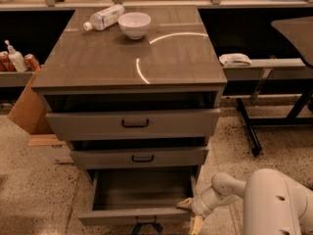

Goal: Close bottom drawer

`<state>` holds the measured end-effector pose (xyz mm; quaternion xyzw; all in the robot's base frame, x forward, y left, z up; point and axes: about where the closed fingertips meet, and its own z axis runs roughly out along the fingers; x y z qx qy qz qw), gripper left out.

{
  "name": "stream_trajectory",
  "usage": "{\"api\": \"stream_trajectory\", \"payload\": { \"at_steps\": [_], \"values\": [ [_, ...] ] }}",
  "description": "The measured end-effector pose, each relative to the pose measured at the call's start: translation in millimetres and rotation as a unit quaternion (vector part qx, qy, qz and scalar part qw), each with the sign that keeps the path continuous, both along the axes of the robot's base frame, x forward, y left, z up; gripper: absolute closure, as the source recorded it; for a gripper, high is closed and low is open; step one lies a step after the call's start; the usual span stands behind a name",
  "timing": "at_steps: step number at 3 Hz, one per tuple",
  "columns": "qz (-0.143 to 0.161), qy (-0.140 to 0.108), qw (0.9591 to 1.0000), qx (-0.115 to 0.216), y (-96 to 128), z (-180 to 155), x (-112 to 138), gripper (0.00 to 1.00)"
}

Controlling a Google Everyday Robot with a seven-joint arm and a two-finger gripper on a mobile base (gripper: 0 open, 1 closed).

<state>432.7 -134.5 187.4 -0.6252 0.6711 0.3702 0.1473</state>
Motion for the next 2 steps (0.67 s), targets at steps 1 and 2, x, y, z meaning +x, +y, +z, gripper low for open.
{"api": "stream_trajectory", "payload": {
  "at_steps": [1,2],
  "values": [
    [0.0,0.0,1.0,0.0,0,3,0,0.0],
    [-0.007,-0.057,0.9982,0.019,-10,26,4,0.0]
  ]
}}
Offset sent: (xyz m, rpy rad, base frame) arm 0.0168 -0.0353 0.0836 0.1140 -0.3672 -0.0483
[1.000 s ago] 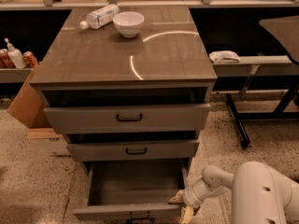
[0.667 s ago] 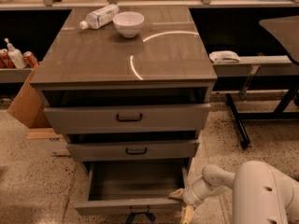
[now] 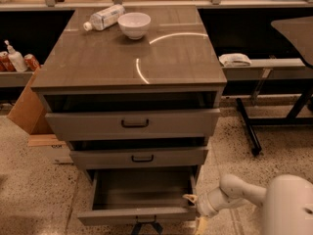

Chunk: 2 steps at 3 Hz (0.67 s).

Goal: Close bottom drawer

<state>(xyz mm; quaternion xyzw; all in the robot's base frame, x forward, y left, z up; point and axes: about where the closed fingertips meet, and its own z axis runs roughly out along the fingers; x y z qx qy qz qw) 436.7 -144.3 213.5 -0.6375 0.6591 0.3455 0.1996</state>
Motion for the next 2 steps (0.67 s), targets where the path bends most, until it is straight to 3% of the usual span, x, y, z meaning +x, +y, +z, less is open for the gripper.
{"api": "stream_trajectory", "payload": {
  "at_steps": [1,2],
  "values": [
    [0.001,-0.066,0.9976,0.022,-5,34,2,0.0],
    [0.016,-0.096,0.9946,0.036,-2,54,0,0.19]
  ]
}}
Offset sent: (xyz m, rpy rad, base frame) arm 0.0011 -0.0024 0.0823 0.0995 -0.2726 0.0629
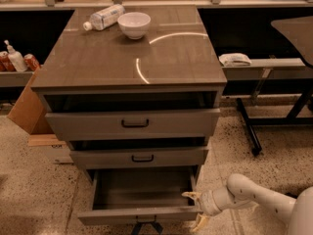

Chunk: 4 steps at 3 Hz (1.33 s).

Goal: Close bottom drawer

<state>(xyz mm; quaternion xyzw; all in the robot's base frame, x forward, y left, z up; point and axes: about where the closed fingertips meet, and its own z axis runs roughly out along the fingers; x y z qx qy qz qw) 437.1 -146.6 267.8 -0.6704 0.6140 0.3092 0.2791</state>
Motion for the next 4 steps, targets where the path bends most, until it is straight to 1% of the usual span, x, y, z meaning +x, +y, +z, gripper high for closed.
{"api": "stream_trajectory", "payload": {
  "at_steps": [1,2,3,4],
  "values": [
    [0.014,0.001,0.9999,0.004,8,1,-2,0.43],
    [0.017,0.008,0.9998,0.003,10,-4,-3,0.65],
    [0.019,0.03,0.9989,-0.031,16,-26,-6,0.89],
    [0.014,0.055,0.9958,-0.072,23,-58,-5,1.0]
  ]
}}
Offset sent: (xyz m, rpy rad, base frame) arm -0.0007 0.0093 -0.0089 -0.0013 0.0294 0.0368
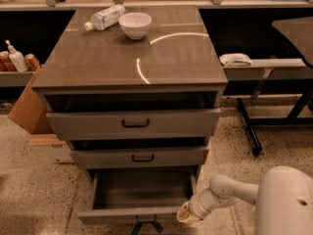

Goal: Close bottom drawer

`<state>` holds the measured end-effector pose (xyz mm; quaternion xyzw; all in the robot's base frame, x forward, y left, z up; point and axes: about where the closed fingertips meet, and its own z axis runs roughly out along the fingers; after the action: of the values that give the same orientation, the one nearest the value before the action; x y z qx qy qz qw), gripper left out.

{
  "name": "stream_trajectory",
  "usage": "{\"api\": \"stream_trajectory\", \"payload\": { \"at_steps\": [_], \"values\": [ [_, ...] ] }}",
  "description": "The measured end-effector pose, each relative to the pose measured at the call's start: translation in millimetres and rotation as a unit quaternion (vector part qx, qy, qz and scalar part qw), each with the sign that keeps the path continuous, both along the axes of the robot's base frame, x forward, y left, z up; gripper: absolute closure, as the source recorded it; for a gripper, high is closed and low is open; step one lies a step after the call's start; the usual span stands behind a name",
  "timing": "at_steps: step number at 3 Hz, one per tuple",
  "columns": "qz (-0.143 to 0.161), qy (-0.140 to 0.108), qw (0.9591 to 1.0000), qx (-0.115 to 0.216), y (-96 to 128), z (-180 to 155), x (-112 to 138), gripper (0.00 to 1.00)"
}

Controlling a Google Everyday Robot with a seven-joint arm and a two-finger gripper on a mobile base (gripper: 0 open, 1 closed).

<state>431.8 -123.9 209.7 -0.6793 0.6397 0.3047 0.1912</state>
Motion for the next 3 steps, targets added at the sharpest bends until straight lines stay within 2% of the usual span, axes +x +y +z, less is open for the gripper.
{"api": "stream_trajectory", "payload": {
  "at_steps": [1,3],
  "values": [
    [0.003,0.022,0.9988,-0.043,6.9,-31.5,-2.3,1.0],
    [0.003,0.022,0.9988,-0.043,7.0,-25.0,-2.1,1.0]
  ]
}}
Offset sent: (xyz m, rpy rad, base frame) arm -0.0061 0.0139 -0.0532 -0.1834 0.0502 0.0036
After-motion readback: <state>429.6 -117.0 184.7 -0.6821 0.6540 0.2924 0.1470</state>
